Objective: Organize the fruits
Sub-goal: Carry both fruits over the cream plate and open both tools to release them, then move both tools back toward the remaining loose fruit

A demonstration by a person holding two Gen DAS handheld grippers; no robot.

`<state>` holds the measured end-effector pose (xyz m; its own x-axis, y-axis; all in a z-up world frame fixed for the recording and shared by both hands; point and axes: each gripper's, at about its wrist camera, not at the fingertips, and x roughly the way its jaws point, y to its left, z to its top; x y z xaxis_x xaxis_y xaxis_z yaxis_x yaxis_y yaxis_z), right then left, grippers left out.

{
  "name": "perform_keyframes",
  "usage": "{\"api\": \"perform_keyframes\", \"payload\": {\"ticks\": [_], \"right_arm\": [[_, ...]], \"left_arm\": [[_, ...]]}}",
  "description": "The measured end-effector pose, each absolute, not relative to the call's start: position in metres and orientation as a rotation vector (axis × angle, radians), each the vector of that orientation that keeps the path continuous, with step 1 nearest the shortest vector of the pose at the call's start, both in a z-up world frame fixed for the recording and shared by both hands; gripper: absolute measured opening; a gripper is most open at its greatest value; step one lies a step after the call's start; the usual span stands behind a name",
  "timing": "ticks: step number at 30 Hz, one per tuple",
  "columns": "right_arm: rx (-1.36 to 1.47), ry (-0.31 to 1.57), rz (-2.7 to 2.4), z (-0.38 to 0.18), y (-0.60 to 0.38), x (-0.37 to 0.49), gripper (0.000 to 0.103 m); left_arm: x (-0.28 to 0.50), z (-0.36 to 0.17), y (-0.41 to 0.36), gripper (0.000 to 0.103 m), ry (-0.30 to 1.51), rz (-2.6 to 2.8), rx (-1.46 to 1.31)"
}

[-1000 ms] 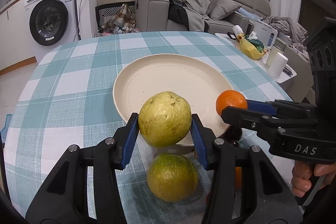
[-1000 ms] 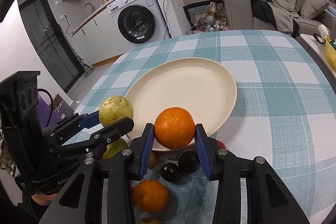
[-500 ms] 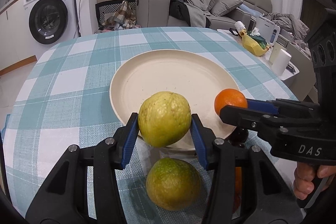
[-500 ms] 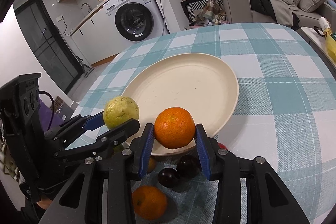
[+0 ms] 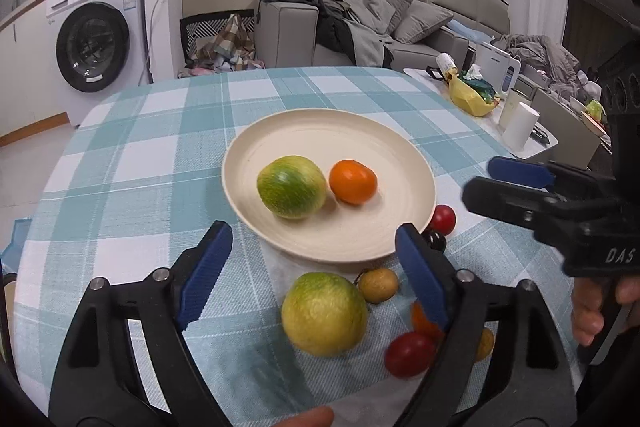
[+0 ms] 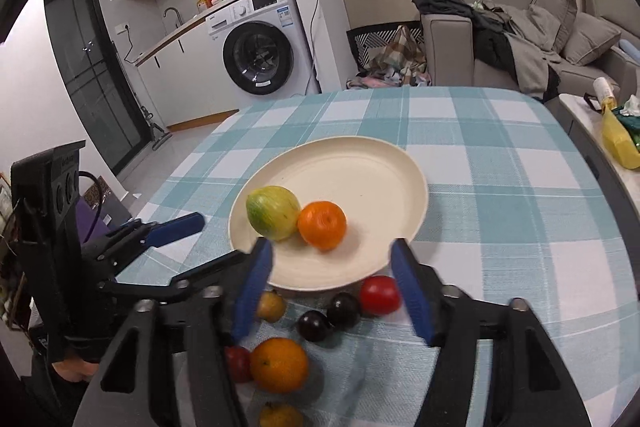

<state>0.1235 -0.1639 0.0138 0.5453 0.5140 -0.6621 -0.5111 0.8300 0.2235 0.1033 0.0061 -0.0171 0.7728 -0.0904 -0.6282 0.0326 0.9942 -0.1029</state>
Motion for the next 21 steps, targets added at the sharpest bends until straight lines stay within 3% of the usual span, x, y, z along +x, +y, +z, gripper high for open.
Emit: {"api": "perform_keyframes", "payload": {"ticks": [3, 6, 7, 21], "right_arm": [[-0.007, 0.819, 0.611, 0.013, -0.172, 0.120, 0.093], [-0.041, 0.832, 0.605, 0.010, -0.176, 0.112, 0.100], [-0.047, 0.835, 0.603, 0.008, -0.177, 0.111, 0.103], [-0.065, 0.915, 0.591, 0.000, -0.178, 0.107, 0.103]], "left_arm": [[0.091, -0.014, 0.011, 0.088, 0.683, -0.044, -0.094], [0.080, -0.013, 0.015, 0.102, 0.682, -0.031, -0.104], [0.077, -0.013, 0.016, 0.102, 0.678, -0.025, -0.104], [0.058, -0.010, 0.016, 0.102, 0.703, -0.012, -0.072]]}}
